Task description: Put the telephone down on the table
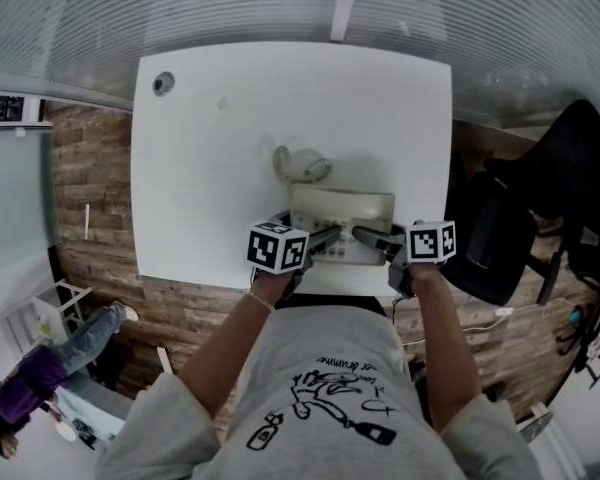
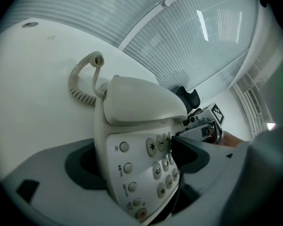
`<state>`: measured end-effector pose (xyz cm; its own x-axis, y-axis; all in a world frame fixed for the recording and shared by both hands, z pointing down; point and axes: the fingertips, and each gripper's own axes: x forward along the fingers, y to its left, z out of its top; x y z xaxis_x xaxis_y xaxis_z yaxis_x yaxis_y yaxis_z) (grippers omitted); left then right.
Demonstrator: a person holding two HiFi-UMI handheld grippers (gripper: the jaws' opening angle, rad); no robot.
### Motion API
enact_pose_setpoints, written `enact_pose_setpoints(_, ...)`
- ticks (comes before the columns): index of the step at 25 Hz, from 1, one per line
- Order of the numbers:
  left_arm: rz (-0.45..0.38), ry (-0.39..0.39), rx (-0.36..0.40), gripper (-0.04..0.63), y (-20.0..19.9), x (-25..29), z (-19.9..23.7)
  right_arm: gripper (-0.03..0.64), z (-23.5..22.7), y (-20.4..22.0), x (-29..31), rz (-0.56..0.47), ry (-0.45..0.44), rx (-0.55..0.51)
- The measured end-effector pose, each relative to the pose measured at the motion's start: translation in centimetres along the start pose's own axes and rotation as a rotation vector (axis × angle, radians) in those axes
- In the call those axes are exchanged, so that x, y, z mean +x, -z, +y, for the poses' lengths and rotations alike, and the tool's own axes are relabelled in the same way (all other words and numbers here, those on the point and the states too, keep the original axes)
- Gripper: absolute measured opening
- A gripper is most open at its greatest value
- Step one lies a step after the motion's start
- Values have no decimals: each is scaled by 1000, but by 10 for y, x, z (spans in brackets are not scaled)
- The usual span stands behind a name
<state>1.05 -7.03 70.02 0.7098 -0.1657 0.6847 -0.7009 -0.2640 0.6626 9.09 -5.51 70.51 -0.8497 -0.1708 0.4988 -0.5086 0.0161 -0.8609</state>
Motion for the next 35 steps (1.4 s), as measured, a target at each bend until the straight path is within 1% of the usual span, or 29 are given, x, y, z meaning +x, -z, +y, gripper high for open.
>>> enact_pose_setpoints(8,-4,-21,-14,413,0,-2,3,313,0,0,1,0,20,9)
enact_pose_setpoints(23,12,-100,-17,437,4,-8,8,313,1,3,3,14,41,-2)
enact_pose_setpoints(28,20,-96,-24,440,5,-5,8,313,0,2,2,9,50,1)
enact_pose_setpoints(35,31,-115,-38,442,7,-5,10,313,-1,3,3,16,66,-3)
